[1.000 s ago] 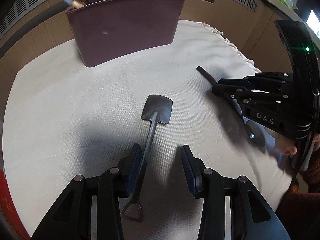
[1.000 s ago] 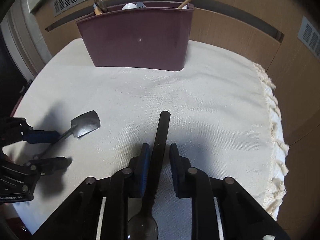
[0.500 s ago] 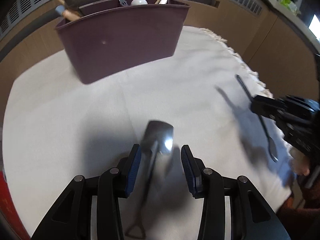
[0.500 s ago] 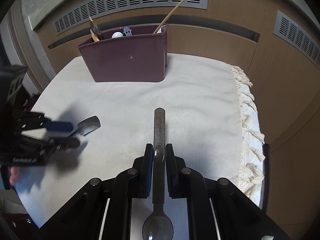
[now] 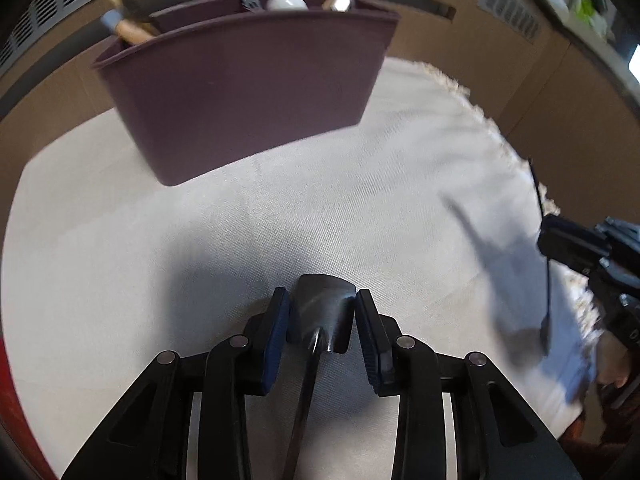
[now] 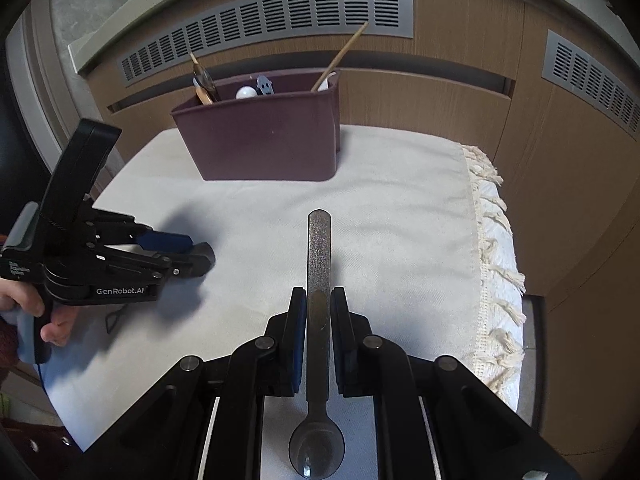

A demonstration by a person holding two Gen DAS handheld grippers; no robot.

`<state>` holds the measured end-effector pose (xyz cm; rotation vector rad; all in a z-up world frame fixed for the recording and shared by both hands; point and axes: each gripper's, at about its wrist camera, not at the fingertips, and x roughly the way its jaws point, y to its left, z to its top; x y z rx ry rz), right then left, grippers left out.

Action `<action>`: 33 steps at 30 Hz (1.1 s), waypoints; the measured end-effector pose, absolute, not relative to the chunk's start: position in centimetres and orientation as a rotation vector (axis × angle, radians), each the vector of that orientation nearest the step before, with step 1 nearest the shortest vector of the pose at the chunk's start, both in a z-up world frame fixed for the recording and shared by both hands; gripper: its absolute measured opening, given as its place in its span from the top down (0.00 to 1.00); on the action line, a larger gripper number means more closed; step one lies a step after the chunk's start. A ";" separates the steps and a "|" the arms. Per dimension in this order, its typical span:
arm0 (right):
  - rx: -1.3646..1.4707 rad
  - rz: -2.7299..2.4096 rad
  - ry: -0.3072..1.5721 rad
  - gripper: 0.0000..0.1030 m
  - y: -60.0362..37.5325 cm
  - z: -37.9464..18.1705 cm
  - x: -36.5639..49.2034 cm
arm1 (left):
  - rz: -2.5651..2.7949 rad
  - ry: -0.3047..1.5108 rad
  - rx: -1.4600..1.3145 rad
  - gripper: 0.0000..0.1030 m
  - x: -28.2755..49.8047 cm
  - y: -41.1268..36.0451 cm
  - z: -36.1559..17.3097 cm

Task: Organize utensils
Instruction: 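Grasp the small metal shovel by its handle with the left gripper, then carry the black-handled spoon and metal shovel over the caddy and release both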

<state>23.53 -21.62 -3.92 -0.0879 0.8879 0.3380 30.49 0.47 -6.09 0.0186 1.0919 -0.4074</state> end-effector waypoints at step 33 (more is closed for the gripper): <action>-0.037 0.405 0.900 0.90 -20.8 -4.6 23.3 | -0.059 1.072 -0.301 0.58 27.9 6.9 -7.9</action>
